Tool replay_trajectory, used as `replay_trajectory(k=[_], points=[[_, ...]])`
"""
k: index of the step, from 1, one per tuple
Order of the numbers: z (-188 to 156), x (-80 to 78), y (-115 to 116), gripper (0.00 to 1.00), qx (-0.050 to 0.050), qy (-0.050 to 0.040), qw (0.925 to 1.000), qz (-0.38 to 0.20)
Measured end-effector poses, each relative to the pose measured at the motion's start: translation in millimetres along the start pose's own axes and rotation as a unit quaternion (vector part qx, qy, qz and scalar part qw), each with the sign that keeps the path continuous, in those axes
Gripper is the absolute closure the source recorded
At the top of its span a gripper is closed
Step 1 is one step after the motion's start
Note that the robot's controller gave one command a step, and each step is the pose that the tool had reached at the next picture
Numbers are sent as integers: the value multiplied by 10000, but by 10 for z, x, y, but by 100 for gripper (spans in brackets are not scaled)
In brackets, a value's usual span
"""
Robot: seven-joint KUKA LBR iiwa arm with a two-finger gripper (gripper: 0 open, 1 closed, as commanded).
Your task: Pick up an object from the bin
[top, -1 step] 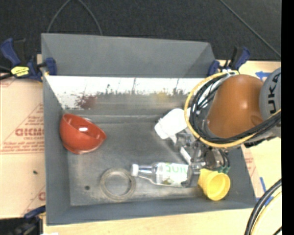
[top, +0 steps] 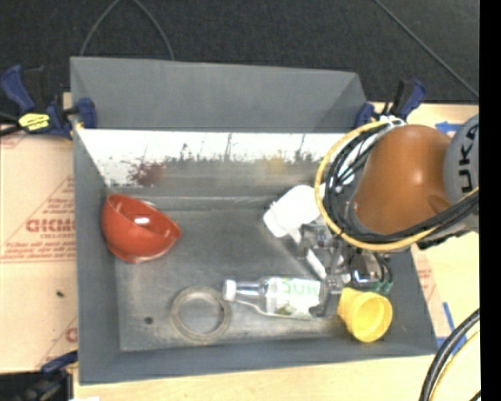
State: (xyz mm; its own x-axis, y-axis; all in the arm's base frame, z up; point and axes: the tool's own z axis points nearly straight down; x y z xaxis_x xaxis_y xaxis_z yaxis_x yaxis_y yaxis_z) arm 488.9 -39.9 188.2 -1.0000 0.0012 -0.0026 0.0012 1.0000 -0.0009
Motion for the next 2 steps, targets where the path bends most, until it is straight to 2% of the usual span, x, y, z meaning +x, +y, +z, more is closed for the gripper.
replay_trajectory(k=[1,2], points=[[1204,-58,70,0,-5,29,9952,976],[373,-39,92,0,3,-46,9991,412]])
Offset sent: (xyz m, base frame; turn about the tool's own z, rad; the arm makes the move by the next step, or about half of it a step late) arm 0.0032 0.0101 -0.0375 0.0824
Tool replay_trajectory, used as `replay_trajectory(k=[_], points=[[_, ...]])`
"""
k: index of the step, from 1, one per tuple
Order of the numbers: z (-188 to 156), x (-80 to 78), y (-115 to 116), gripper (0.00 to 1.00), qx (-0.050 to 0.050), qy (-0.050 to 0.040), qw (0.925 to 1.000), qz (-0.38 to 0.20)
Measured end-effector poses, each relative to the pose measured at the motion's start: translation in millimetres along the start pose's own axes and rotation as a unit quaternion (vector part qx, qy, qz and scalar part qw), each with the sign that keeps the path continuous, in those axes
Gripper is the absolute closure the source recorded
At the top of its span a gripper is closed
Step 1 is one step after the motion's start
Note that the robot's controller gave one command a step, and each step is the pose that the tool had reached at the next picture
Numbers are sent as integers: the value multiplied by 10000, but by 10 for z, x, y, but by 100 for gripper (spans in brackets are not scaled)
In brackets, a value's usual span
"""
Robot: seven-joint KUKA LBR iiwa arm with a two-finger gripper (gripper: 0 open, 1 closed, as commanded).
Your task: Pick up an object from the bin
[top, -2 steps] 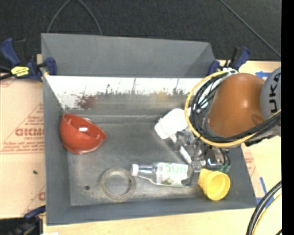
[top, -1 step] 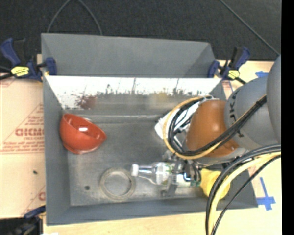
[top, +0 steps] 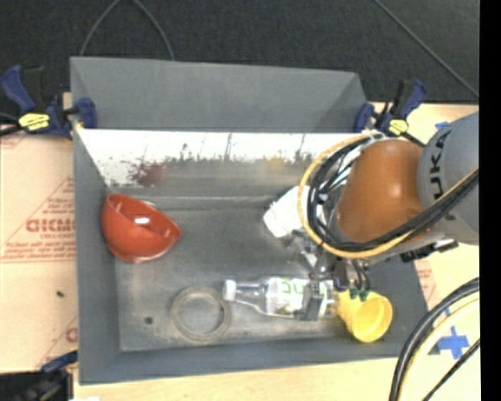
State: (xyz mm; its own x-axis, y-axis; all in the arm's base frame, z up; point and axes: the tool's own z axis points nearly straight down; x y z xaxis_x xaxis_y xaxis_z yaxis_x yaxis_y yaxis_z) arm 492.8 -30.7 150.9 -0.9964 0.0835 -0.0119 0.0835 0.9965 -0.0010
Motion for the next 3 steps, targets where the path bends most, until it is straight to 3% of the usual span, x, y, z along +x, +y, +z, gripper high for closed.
replay_trajectory(k=[1,2,3], points=[[510,97,-110,0,4,102,9989,457],[809,-132,92,0,-7,10,9972,746],[807,-14,-206,100,9,100,9964,838]])
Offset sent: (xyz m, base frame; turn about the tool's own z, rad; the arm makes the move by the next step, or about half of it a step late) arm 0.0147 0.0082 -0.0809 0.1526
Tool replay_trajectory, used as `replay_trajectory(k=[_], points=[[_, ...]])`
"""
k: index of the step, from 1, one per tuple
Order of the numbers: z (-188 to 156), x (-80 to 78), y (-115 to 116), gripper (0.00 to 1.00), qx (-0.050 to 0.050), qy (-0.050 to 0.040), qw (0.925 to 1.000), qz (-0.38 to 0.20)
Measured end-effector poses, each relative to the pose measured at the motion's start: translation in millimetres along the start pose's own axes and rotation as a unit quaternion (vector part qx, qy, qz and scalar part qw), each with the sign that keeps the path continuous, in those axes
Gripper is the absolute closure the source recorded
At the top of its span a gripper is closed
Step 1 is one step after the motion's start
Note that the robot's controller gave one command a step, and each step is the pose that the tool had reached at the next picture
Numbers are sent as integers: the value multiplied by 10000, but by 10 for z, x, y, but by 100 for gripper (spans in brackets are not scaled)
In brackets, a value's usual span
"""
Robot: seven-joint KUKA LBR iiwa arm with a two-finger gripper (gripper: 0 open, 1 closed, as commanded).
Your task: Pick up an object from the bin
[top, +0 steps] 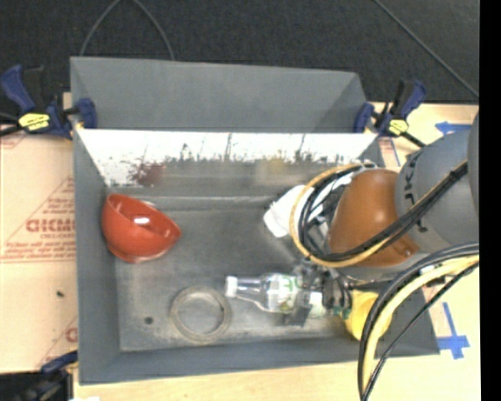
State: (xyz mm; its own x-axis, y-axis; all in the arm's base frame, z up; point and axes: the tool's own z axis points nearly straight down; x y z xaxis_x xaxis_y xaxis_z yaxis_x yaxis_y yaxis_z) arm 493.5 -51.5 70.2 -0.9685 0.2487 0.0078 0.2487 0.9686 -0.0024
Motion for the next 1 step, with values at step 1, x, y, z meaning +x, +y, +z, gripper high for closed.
replay_trajectory(k=[1], points=[[-1,0,0,100,0,0,10000,-2]])
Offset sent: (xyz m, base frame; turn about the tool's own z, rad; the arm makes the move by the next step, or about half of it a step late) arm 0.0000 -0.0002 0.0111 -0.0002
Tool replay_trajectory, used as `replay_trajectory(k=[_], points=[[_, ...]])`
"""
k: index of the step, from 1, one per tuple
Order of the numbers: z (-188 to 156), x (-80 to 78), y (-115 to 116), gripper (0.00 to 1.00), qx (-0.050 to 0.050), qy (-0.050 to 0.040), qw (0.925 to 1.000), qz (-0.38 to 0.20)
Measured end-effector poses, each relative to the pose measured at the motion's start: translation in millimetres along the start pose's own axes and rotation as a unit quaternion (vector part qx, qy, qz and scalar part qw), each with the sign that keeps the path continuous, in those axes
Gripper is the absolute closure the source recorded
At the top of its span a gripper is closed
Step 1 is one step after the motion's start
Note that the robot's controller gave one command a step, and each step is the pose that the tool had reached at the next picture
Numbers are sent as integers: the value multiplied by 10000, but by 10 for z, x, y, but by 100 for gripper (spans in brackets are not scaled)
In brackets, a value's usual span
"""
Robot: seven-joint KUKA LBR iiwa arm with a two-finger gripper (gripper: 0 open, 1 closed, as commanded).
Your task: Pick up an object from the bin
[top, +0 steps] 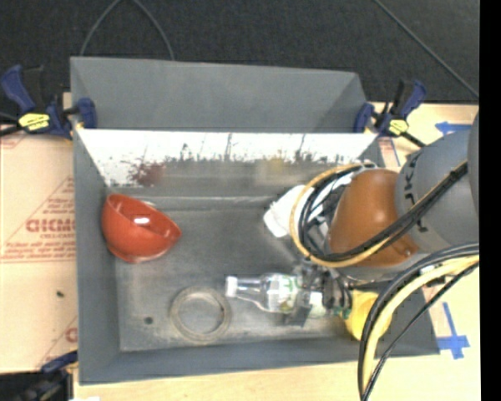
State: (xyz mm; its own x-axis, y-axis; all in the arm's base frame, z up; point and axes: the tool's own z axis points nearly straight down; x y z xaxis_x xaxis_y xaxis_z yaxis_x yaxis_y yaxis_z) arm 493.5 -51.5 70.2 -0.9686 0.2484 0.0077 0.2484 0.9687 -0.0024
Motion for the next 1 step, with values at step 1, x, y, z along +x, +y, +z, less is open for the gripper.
replay_trajectory(k=[1], points=[[-78,-7,-2,100,-5,-36,10000,-3]])
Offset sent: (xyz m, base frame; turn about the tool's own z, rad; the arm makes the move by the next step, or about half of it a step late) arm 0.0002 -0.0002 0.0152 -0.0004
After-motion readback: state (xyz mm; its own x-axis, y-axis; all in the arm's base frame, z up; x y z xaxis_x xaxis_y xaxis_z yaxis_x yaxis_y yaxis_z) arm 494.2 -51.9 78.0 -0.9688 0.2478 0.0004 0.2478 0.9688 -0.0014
